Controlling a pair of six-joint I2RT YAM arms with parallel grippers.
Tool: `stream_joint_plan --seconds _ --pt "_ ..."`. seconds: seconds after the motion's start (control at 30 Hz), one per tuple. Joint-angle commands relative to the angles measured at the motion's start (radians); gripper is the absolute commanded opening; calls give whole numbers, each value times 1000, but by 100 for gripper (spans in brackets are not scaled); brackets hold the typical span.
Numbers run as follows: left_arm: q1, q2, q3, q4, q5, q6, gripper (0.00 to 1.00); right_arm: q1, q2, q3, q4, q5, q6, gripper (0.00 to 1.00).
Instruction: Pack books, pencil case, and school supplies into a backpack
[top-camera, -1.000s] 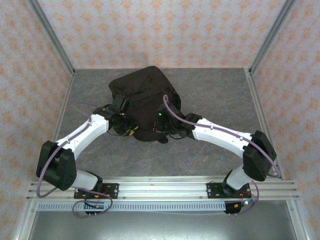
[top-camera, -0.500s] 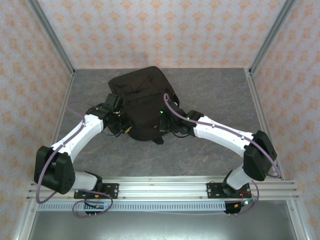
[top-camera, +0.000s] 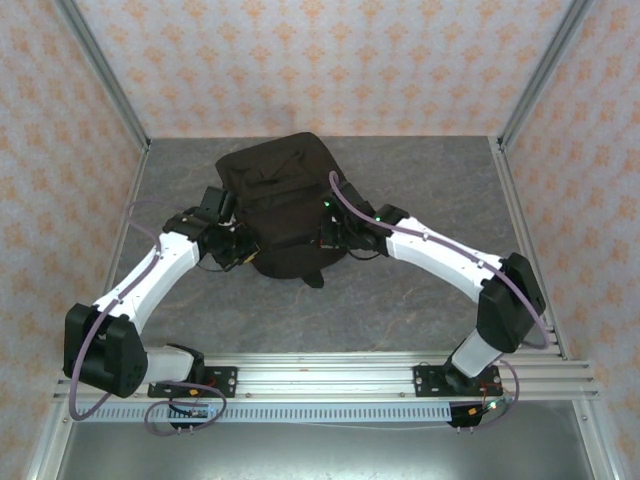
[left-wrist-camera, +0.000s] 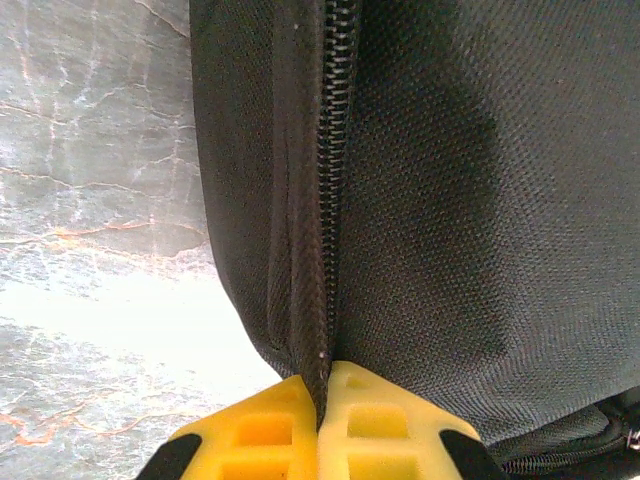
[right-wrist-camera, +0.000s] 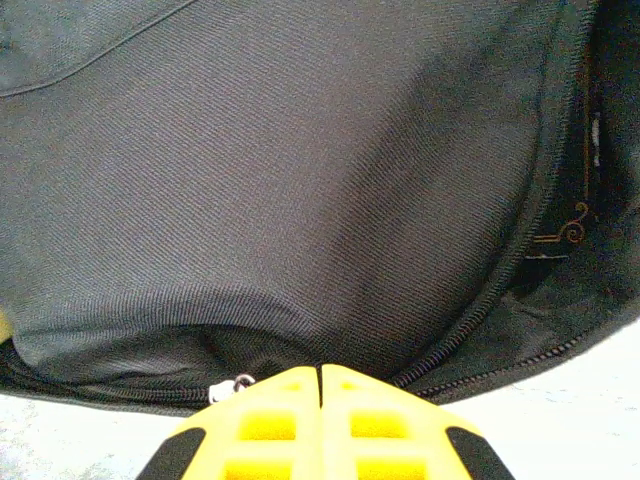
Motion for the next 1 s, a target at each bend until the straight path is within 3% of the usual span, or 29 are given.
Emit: stream_joint_plan --seconds 0.0,0.23,0.37,0.57,0.97 --pt "38 -27 -5 -168 -117 61 0 -57 1 44 -48 -46 -38 0" --pt "36 -7 37 -197 -161 122 0 -41 168 209 -167 -328 105 0" --pt "36 -14 52 -214 -189 144 0 -38 281 318 -294 -405 139 0" --pt "36 -9 107 -267 -275 169 0 3 330 414 -519 -224 32 0" --pt "38 -35 109 -278 -387 187 0 -50 216 379 -591 159 -21 0"
